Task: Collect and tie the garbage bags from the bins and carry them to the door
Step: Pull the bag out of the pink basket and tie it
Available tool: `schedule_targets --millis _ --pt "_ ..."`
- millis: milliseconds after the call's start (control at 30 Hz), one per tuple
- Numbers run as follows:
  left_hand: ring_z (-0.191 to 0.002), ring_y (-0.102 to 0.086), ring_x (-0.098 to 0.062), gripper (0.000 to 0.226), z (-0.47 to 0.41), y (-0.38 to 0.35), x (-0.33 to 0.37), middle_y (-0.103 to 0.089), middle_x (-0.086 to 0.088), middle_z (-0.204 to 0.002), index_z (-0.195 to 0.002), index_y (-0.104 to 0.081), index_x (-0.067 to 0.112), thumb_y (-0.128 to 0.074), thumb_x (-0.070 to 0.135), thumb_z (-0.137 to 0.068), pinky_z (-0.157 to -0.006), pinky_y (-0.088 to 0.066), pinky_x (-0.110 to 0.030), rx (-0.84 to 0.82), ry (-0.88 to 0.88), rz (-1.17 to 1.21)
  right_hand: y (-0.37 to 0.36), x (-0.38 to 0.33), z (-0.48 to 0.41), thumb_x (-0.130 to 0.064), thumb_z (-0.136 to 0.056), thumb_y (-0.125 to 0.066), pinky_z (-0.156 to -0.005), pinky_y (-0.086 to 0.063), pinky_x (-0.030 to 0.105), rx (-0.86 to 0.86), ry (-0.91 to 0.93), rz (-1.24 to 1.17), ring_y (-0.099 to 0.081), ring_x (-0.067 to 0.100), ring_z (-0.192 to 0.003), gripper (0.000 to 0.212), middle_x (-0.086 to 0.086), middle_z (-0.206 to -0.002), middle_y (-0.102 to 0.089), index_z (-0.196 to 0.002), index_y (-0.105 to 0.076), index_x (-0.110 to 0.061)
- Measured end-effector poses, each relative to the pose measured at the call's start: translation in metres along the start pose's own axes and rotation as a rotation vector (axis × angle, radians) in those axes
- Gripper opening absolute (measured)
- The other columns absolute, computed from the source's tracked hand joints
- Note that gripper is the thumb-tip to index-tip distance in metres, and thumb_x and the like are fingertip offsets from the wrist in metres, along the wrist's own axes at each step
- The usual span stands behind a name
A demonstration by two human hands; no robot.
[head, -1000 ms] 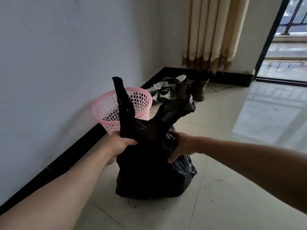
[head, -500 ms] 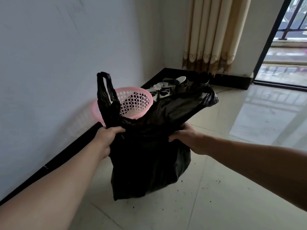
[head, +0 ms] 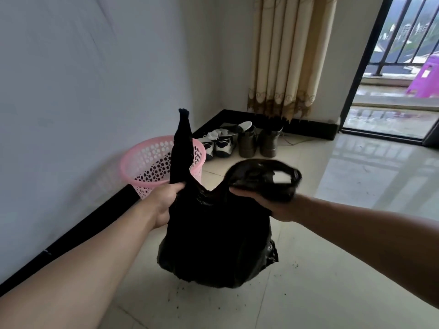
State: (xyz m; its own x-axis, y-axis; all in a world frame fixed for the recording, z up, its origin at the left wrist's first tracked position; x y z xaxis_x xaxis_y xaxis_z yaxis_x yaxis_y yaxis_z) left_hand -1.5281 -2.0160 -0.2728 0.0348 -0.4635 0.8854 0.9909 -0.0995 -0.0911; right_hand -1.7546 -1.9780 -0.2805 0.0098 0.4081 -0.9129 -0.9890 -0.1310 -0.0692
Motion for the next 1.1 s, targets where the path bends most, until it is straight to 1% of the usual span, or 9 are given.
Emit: schedule_targets --millis 100,233,333,500,600,700,833,1000,1100 --pt "-0.064 -0.07 -0.019 0.028 0.007 -0.004 0.001 -0.071 -0.006 -0.08 -0.112 -0.066 0.007 -0.05 0.025 -0.097 -0.055 -0.056 -0.028 -0.018 0.033 0.052 -0.003 -0.024 0.009 -0.023 -0.089 -0.066 -0.082 -0.057 0.031 0.076 0.095 0.05 -0.071 0.023 -0.087 0.017 0.008 -0.096 -0.073 -0.1 -0.067 -0.01" --pt "-0.083 -0.068 -0.025 0.032 0.008 -0.003 0.006 -0.07 -0.01 -0.094 -0.115 -0.066 0.007 -0.049 0.027 -0.097 -0.076 -0.054 -0.038 0.009 0.021 0.15 0.007 -0.042 0.013 -0.017 -0.087 -0.062 -0.067 -0.052 0.032 0.2 0.221 -0.012 -0.064 0.021 -0.067 0.011 0.009 -0.078 -0.067 -0.088 -0.068 -0.007" --pt "-0.09 -0.067 -0.026 0.033 0.011 -0.007 0.009 -0.07 -0.011 -0.101 -0.115 -0.066 0.008 -0.047 0.028 -0.098 -0.079 -0.054 -0.039 -0.013 0.027 0.186 0.012 -0.056 0.021 -0.012 -0.086 -0.063 -0.056 -0.049 0.026 0.264 0.249 -0.083 -0.06 0.016 -0.054 0.009 0.003 -0.061 -0.063 -0.077 -0.065 -0.01" --pt "-0.091 -0.068 -0.027 0.031 0.015 -0.019 0.015 -0.072 -0.013 -0.099 -0.106 -0.068 0.006 -0.044 0.025 -0.098 -0.078 -0.053 -0.037 -0.027 -0.008 0.294 0.022 -0.061 0.021 -0.016 -0.082 -0.063 -0.056 -0.054 0.029 0.331 0.131 -0.275 -0.065 0.026 -0.062 0.013 0.013 -0.079 -0.068 -0.091 -0.067 -0.006" --pt "-0.088 -0.07 -0.027 0.034 0.017 -0.029 0.028 -0.075 -0.014 -0.089 -0.109 -0.066 0.005 -0.041 0.026 -0.099 -0.073 -0.052 -0.037 -0.059 -0.047 0.412 0.017 -0.06 0.023 -0.02 -0.09 -0.05 -0.059 -0.058 0.032 0.17 0.034 -0.405 -0.071 0.026 -0.079 0.034 0.011 -0.103 -0.074 -0.116 -0.064 -0.002" --pt "-0.078 -0.074 -0.028 0.034 0.019 -0.037 0.04 -0.075 -0.016 -0.091 -0.111 -0.066 0.003 -0.041 0.025 -0.099 -0.076 -0.053 -0.039 -0.095 -0.08 0.448 0.014 -0.068 0.027 -0.024 -0.098 -0.038 -0.07 -0.06 0.032 -0.025 0.036 -0.455 -0.072 0.022 -0.084 0.034 0.005 -0.108 -0.074 -0.109 -0.064 -0.006" --pt "-0.07 -0.074 -0.027 0.035 0.021 -0.044 0.042 -0.075 -0.017 -0.082 -0.1 -0.066 0.001 -0.039 0.023 -0.1 -0.065 -0.062 -0.036 -0.139 -0.068 0.449 0.008 -0.078 0.036 -0.021 -0.087 -0.047 -0.082 -0.054 0.033 -0.202 0.061 -0.415 -0.065 0.018 -0.085 0.034 0.003 -0.112 -0.072 -0.114 -0.064 -0.01" --pt "-0.067 -0.074 -0.031 0.036 0.024 -0.041 0.043 -0.074 -0.02 -0.081 -0.097 -0.066 0.0 -0.04 0.025 -0.099 -0.071 -0.057 -0.042 -0.124 -0.058 0.517 0.007 -0.082 0.043 -0.025 -0.095 -0.041 -0.07 -0.059 0.03 -0.327 0.026 -0.447 -0.069 0.017 -0.077 0.032 0.003 -0.092 -0.071 -0.107 -0.066 -0.008" --pt "-0.065 -0.073 -0.031 0.036 0.023 -0.038 0.044 -0.074 -0.019 -0.077 -0.095 -0.066 0.001 -0.04 0.026 -0.099 -0.055 -0.06 -0.037 -0.145 -0.061 0.555 0.009 -0.082 0.042 -0.029 -0.099 -0.039 -0.066 -0.057 0.027 -0.257 0.023 -0.46 -0.063 0.013 -0.065 0.031 -0.001 -0.073 -0.065 -0.09 -0.063 -0.013"
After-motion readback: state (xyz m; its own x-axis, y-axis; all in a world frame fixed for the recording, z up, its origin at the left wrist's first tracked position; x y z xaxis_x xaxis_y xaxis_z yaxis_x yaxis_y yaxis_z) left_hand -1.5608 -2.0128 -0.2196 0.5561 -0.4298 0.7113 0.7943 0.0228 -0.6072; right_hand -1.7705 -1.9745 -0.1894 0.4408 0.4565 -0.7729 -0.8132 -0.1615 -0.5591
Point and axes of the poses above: each hand's wrist, its own z-axis away from the middle knuckle, its own y-axis out of the back of the hand, x = y × z, the point moved 6 cm from there along -z, towards the middle knuckle
